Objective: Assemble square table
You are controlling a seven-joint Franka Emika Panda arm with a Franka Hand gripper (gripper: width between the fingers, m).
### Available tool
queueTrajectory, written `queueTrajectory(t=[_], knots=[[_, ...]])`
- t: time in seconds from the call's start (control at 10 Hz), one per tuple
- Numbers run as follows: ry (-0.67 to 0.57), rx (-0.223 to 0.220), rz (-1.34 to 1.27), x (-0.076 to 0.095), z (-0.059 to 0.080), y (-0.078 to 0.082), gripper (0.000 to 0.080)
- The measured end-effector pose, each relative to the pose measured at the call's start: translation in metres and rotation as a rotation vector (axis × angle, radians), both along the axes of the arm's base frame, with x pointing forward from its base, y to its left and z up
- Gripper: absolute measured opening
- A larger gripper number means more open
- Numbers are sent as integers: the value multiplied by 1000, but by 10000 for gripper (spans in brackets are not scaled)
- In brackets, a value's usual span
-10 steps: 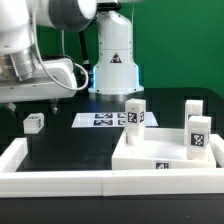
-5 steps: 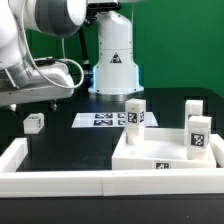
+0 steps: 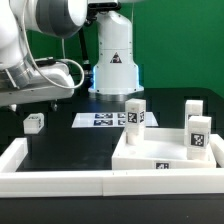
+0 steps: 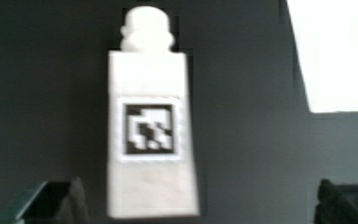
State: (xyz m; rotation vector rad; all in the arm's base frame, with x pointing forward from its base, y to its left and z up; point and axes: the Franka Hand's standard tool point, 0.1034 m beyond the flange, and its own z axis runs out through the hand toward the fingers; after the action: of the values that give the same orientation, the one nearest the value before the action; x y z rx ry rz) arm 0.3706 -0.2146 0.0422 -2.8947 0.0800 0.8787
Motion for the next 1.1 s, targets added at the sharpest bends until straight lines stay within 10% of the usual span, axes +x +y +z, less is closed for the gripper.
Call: queueTrajectory(t=[0.4,1.1], knots=[[-44,-52,-16,-11,-16,-3,648],[130,-7,-3,-12,-25,0,648]])
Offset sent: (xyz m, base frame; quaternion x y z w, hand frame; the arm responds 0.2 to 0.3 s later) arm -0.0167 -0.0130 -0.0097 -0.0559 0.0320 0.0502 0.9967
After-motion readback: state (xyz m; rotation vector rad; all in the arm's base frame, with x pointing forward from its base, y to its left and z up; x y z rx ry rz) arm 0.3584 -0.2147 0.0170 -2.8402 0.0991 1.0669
